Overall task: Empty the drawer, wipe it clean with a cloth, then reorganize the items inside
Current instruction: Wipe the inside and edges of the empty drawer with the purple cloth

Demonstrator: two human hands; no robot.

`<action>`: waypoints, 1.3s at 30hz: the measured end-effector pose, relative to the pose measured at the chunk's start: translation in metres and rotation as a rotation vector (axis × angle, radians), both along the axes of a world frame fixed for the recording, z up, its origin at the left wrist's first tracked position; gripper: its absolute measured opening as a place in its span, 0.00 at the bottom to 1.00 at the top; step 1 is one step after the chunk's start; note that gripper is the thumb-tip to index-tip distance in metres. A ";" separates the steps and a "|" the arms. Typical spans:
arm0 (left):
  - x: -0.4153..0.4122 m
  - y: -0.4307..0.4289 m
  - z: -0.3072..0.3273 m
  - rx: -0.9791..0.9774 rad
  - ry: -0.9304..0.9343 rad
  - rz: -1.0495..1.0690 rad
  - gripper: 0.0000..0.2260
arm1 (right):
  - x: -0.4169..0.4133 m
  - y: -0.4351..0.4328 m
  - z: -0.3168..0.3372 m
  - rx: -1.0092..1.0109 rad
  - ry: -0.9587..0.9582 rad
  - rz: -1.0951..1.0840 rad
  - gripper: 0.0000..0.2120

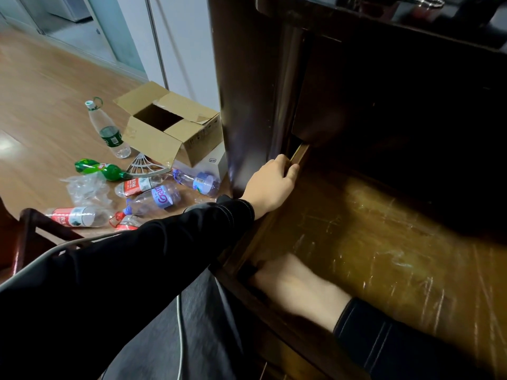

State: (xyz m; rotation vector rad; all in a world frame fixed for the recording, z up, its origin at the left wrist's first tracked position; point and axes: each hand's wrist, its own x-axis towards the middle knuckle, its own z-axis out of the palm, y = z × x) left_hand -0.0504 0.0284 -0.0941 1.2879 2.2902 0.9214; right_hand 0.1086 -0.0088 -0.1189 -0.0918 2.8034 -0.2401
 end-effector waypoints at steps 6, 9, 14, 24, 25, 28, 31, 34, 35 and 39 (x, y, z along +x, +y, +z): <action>0.005 -0.002 0.003 -0.010 0.148 -0.008 0.13 | -0.003 0.062 -0.003 0.079 0.091 -0.281 0.20; 0.005 -0.002 0.005 -0.011 0.168 -0.017 0.13 | 0.000 0.045 -0.005 0.099 0.096 -0.292 0.19; 0.007 -0.002 0.004 -0.007 0.185 -0.019 0.16 | 0.009 -0.003 -0.010 -0.005 -0.045 -0.143 0.15; 0.014 0.000 0.006 -0.045 0.321 0.018 0.16 | -0.025 0.072 -0.004 0.147 -0.020 -0.728 0.16; 0.014 -0.001 0.006 -0.047 0.319 0.021 0.17 | -0.024 0.069 -0.005 0.154 -0.009 -0.731 0.14; 0.014 -0.002 0.008 -0.047 0.317 0.025 0.17 | -0.017 0.046 -0.008 0.180 -0.082 -0.532 0.11; 0.014 -0.002 0.007 -0.034 0.328 0.028 0.16 | -0.010 0.027 -0.016 0.172 -0.019 -0.362 0.09; 0.014 -0.002 0.006 -0.026 0.325 0.035 0.16 | -0.019 0.056 -0.013 0.246 0.064 -0.486 0.09; 0.014 -0.002 0.006 -0.023 0.325 0.037 0.16 | -0.024 0.071 -0.012 0.284 0.079 -0.561 0.08; 0.014 -0.002 0.008 -0.029 0.309 0.030 0.16 | -0.044 0.103 -0.001 0.280 -0.005 -0.724 0.09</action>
